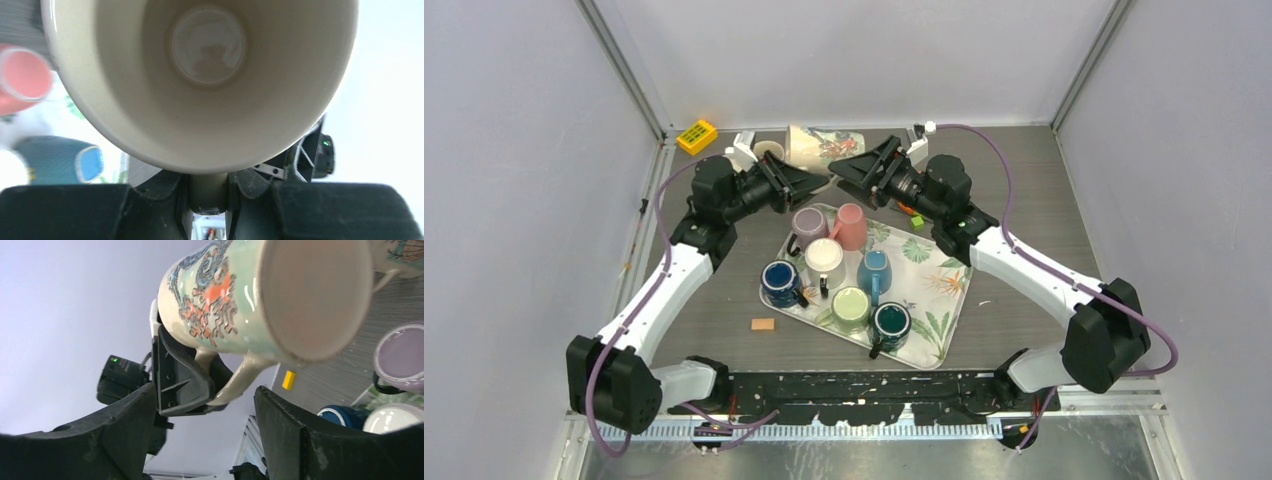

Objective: Turn the mug right side up
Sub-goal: Turn over the cup on the tray, then place the cup at the corner of the board, then turn over the cup on the tray.

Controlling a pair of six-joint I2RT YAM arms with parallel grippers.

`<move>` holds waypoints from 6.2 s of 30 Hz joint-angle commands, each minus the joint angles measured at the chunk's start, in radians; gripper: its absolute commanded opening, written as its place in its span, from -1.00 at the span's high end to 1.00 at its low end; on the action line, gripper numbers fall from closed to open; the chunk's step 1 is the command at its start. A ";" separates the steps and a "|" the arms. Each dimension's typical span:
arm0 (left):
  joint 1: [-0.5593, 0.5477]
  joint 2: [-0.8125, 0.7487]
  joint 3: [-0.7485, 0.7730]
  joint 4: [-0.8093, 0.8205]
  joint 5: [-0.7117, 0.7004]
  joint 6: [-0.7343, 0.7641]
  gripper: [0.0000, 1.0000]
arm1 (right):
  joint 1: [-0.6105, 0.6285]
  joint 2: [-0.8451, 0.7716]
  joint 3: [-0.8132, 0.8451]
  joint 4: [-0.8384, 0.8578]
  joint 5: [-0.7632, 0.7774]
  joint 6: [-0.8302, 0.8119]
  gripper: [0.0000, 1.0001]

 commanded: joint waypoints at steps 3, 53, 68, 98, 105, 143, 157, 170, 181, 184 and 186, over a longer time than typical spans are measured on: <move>0.057 -0.100 0.187 -0.297 -0.146 0.327 0.99 | 0.005 -0.045 0.060 -0.133 0.026 -0.103 -0.62; 0.402 0.343 0.302 -0.559 -0.927 0.886 0.99 | 0.004 -0.259 0.138 -0.788 0.284 -0.604 -1.00; 0.422 0.481 0.343 -0.547 -0.826 0.907 0.93 | 0.003 -0.224 0.163 -0.824 0.276 -0.637 -1.00; 0.408 0.275 0.349 -0.754 -0.702 0.900 -0.55 | 0.004 -0.152 0.165 -0.919 0.281 -0.660 -1.00; 0.328 0.140 0.276 -0.788 -0.685 0.909 -0.62 | 0.003 -0.159 0.137 -0.926 0.339 -0.634 -1.00; -0.024 -0.130 0.080 -0.715 -0.513 0.865 -0.79 | 0.297 0.015 -0.021 -0.981 0.642 -0.415 -0.62; -0.025 -0.090 0.096 -0.709 -0.494 0.849 -0.79 | 0.240 0.084 -0.033 -0.973 0.683 -0.449 0.10; -0.026 -0.071 0.090 -0.707 -0.473 0.845 -0.79 | 0.148 0.074 -0.040 -0.971 0.674 -0.553 0.07; -0.026 -0.071 0.086 -0.711 -0.463 0.853 -0.78 | 0.147 0.134 0.004 -0.972 0.657 -0.628 0.08; -0.026 -0.073 0.084 -0.712 -0.463 0.854 -0.78 | 0.148 0.153 0.014 -0.973 0.658 -0.637 0.14; -0.026 -0.073 0.083 -0.714 -0.463 0.853 -0.78 | 0.148 0.165 0.022 -0.974 0.656 -0.642 0.17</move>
